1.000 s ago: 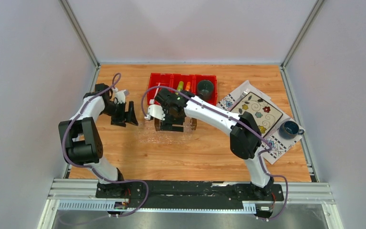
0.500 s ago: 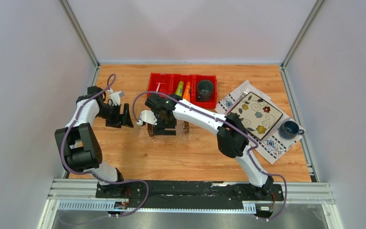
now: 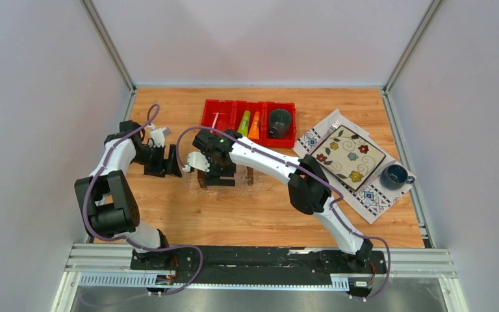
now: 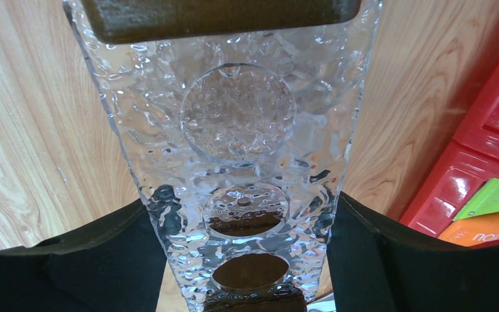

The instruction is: Prepare toiletry sets of a toothbrush and toothpaste on the tray

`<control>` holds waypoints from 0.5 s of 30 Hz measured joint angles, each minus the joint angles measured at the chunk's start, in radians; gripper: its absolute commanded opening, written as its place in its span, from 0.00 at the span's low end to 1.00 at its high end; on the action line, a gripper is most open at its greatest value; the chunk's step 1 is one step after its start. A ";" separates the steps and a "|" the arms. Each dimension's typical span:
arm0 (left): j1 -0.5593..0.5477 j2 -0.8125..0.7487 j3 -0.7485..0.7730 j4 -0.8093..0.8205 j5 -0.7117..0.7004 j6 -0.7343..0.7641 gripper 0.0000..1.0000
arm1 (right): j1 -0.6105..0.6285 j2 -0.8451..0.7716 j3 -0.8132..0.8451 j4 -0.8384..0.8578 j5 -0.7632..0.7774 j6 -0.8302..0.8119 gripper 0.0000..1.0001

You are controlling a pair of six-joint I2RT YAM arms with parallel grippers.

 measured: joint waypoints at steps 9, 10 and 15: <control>0.000 -0.020 -0.011 0.016 -0.013 0.001 0.86 | 0.002 0.009 0.000 -0.020 0.000 0.015 0.44; 0.000 -0.020 -0.013 0.017 -0.013 0.001 0.86 | 0.002 0.009 0.000 -0.023 0.001 0.016 0.44; 0.000 -0.020 -0.019 0.021 -0.014 0.001 0.86 | 0.002 0.009 -0.019 -0.024 0.002 0.023 0.43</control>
